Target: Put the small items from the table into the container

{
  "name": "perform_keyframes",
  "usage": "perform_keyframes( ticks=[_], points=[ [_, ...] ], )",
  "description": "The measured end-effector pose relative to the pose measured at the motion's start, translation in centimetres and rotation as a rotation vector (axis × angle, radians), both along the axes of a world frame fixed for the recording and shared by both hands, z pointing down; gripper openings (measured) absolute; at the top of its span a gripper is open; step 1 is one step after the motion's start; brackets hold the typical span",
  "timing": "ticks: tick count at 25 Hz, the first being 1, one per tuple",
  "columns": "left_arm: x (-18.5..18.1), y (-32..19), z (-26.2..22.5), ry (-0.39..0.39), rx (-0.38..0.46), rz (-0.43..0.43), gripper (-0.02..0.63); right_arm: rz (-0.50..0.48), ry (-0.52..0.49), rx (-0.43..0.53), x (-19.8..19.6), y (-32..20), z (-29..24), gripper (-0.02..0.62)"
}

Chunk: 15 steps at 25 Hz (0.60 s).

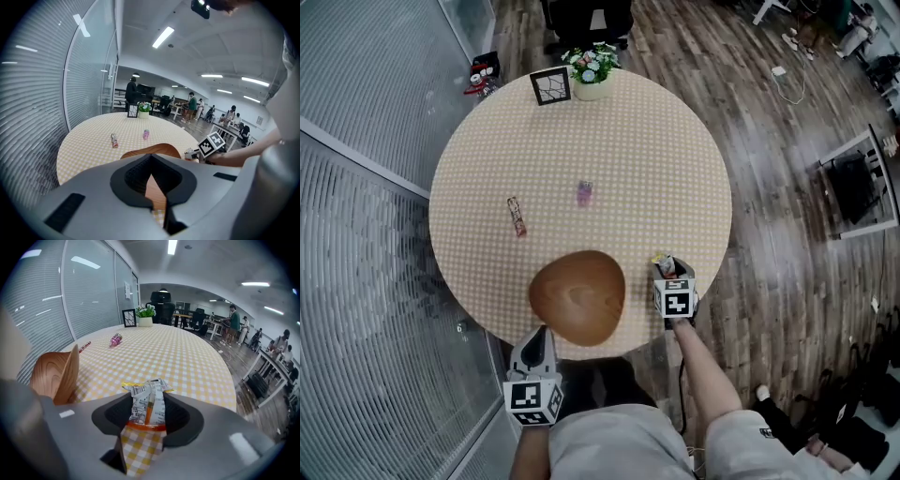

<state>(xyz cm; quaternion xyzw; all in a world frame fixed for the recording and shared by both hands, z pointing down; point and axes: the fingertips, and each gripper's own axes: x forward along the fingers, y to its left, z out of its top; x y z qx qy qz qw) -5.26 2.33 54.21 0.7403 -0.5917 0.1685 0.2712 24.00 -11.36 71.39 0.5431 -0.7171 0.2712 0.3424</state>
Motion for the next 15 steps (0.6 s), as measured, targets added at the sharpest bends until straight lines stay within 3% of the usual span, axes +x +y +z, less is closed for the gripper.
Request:
perform_keyframes(
  ticks=[5, 10, 15],
  points=[
    [-0.4, -0.2, -0.4, 0.012, 0.029, 0.008, 0.006, -0.071, -0.036, 0.123, -2.3, 0.2, -5.9, 0.183],
    [-0.9, -0.4, -0.2, 0.035, 0.033, -0.006, 0.006, -0.247, -0.109, 0.251, -9.2, 2.3, -13.5, 0.183],
    [-1.9, 0.4, -0.5, 0.044, 0.037, -0.019, 0.006, -0.392, -0.16, 0.236, -16.6, 6.0, -14.6, 0.183]
  ],
)
